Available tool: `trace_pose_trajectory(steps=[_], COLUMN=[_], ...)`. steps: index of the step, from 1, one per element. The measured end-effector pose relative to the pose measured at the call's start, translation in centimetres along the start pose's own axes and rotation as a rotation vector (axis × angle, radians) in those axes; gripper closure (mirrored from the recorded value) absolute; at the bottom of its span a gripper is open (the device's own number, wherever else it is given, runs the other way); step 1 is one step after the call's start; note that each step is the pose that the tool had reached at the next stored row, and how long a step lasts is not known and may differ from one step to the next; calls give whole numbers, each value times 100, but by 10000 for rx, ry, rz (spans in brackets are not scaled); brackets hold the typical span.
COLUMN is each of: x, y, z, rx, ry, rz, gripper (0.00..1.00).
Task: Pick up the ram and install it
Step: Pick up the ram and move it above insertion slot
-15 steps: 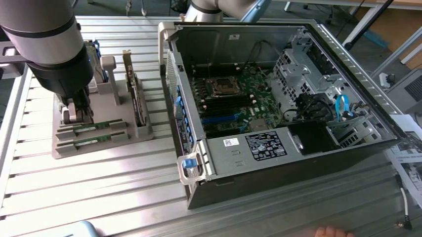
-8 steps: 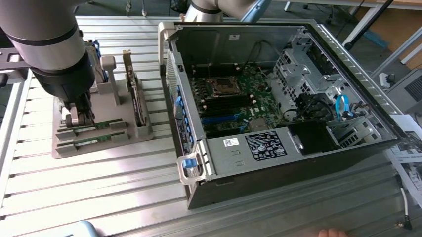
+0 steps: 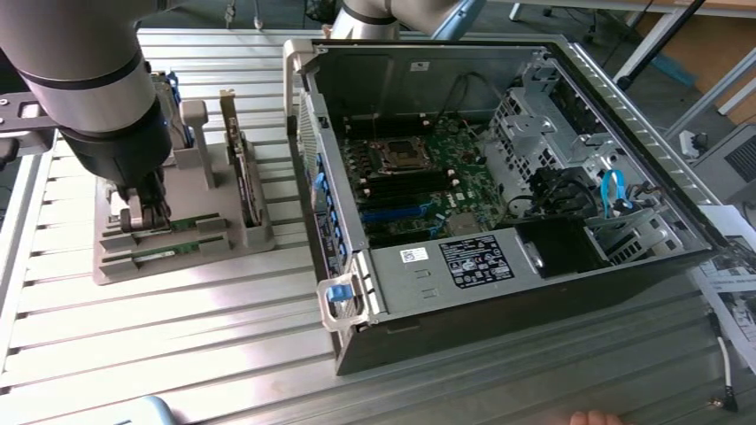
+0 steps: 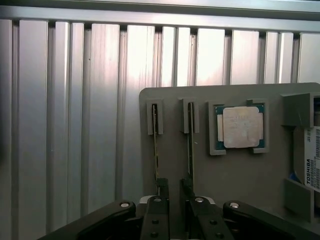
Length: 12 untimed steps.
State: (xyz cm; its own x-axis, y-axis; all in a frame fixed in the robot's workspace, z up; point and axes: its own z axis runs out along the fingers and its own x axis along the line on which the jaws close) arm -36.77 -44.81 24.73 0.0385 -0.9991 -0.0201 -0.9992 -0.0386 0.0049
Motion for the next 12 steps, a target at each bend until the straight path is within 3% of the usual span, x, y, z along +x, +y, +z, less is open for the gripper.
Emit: trace_pose_trajectory(steps=[12], x=[3], y=[0], z=[87], rx=[-2], ry=[-6], rz=[0], gripper=[76])
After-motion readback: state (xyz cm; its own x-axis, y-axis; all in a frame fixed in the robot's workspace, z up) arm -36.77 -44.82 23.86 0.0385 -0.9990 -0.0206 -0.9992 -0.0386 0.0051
